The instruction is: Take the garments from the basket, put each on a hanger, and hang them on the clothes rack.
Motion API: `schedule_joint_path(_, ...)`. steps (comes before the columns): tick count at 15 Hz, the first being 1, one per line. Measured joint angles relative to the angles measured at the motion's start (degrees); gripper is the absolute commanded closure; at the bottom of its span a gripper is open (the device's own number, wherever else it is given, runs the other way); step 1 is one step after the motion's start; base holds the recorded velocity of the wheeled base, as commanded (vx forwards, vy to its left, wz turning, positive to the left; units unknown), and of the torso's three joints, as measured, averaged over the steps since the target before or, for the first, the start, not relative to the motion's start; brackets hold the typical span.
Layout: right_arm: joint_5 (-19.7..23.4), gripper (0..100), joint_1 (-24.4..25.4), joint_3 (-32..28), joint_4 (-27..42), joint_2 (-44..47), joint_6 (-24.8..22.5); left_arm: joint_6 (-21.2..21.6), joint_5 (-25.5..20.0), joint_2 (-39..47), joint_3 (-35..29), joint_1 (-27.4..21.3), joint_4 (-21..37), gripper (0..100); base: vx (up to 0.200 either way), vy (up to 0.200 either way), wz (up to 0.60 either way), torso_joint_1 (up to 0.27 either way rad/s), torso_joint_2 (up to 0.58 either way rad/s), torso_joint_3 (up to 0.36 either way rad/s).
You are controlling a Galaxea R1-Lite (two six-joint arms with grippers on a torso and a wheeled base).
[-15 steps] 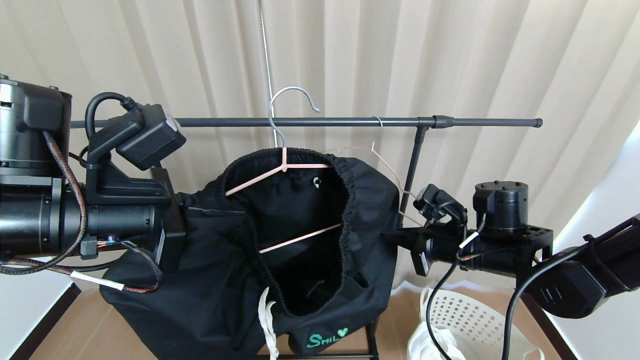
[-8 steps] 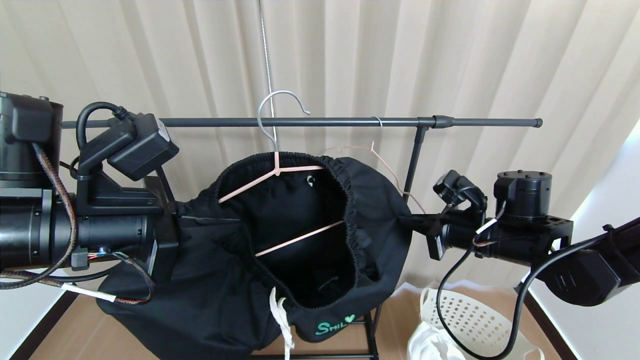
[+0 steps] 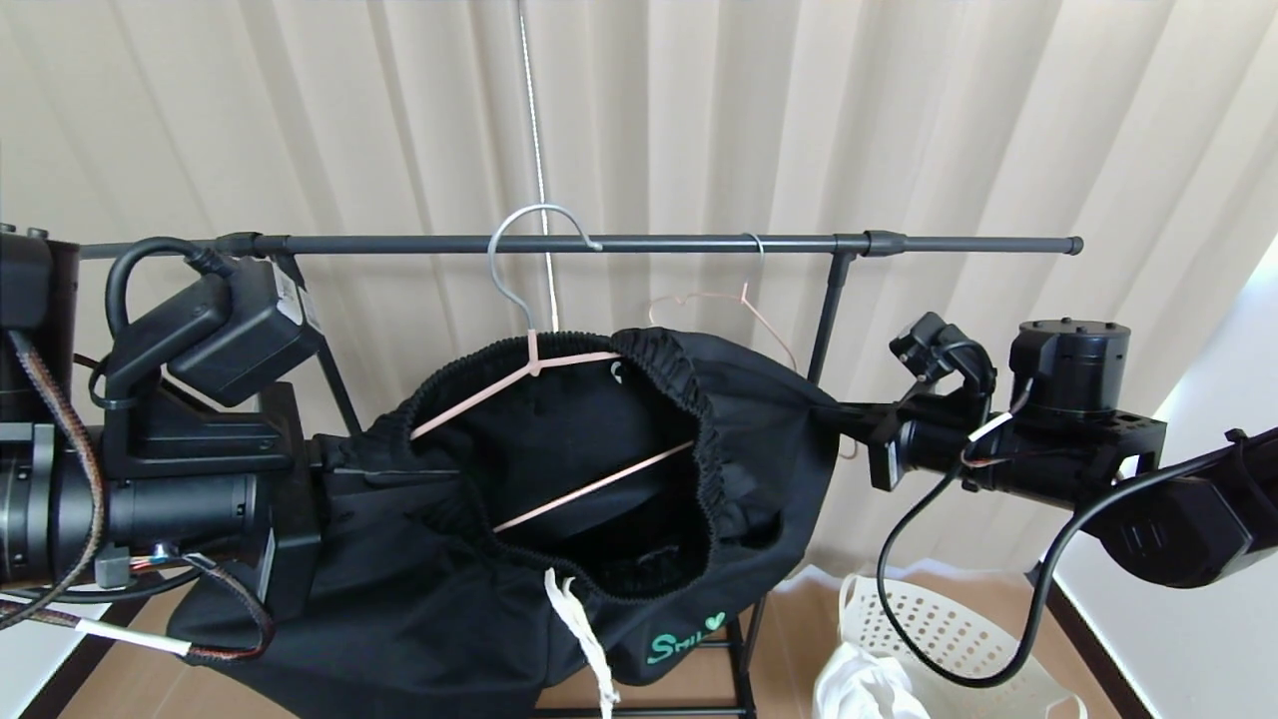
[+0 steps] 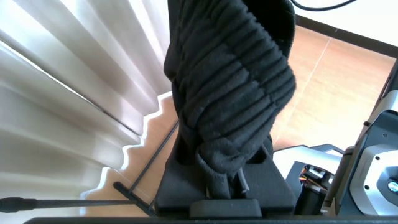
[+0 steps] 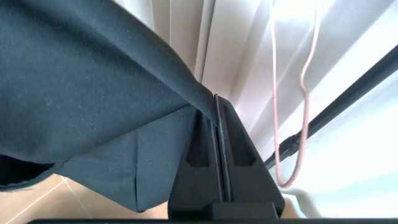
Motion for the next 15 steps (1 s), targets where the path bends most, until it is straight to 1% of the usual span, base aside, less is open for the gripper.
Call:
schedule_joint_path(5, -0.1, 100, -0.9, -1.9, 0.4, 0.7, 2.8, 0.0, -0.2, -1.5, 0.9, 0.0, 0.0, 100, 0.0, 0.0, 0.0, 0.0, 0.0, 0.0)
schedule_joint_path(10, -0.2, 100, -1.2, -2.6, 0.2, 2.2, 3.1, -0.5, -0.5, -2.3, 0.6, 0.0, 0.0, 100, 0.0, 0.0, 0.0, 0.0, 0.0, 0.0)
schedule_joint_path(15, -0.3, 100, -0.4, -1.6, -0.3, 3.1, 3.0, -1.0, -0.3, -2.2, 0.5, 1.0, -0.1, 100, 0.0, 0.0, 0.0, 0.0, 0.0, 0.0)
